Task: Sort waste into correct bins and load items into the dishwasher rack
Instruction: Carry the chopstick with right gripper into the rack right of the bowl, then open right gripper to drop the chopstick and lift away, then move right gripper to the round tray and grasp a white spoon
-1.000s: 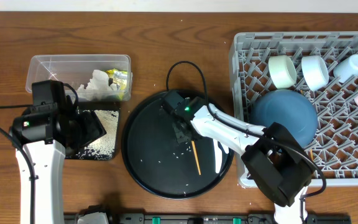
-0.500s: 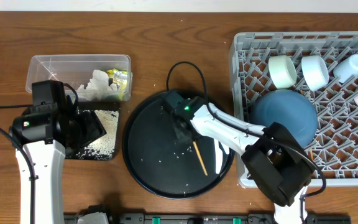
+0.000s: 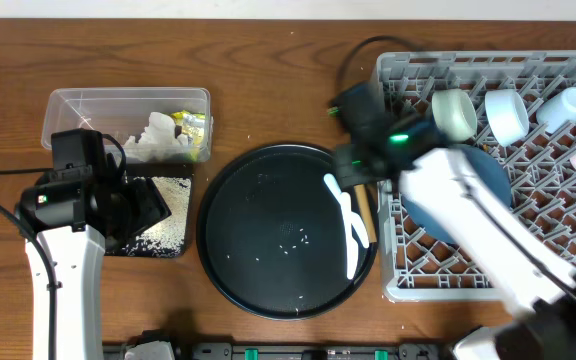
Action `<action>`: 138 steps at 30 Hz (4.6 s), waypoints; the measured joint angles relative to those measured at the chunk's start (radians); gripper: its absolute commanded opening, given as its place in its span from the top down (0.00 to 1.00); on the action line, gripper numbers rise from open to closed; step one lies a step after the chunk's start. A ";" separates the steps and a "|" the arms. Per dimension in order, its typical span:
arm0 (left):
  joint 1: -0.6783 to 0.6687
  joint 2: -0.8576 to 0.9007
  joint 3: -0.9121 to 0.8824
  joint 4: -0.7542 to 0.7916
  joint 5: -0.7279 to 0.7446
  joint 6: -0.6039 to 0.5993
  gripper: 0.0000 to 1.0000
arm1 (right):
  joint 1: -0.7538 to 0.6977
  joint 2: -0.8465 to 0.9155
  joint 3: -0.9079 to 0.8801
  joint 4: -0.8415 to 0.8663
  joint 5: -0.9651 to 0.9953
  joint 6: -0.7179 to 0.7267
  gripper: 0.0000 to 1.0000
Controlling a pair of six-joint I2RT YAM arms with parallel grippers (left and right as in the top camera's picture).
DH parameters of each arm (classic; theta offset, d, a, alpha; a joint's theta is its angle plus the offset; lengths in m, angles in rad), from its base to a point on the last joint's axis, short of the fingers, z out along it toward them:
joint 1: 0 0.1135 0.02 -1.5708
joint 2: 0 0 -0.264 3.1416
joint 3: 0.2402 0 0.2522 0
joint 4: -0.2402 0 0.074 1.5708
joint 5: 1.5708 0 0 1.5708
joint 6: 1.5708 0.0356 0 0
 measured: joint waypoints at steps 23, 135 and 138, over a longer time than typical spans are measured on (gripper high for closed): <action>0.000 0.000 0.000 0.000 0.000 0.000 0.31 | -0.638 -0.080 -0.206 0.059 0.219 -0.383 0.99; 0.000 0.001 0.000 0.000 0.000 0.000 0.31 | 0.149 0.207 -0.403 0.289 -0.085 0.247 0.85; 0.000 0.001 0.000 0.000 0.000 0.000 0.31 | 0.149 0.207 -0.403 0.290 -0.087 0.247 0.88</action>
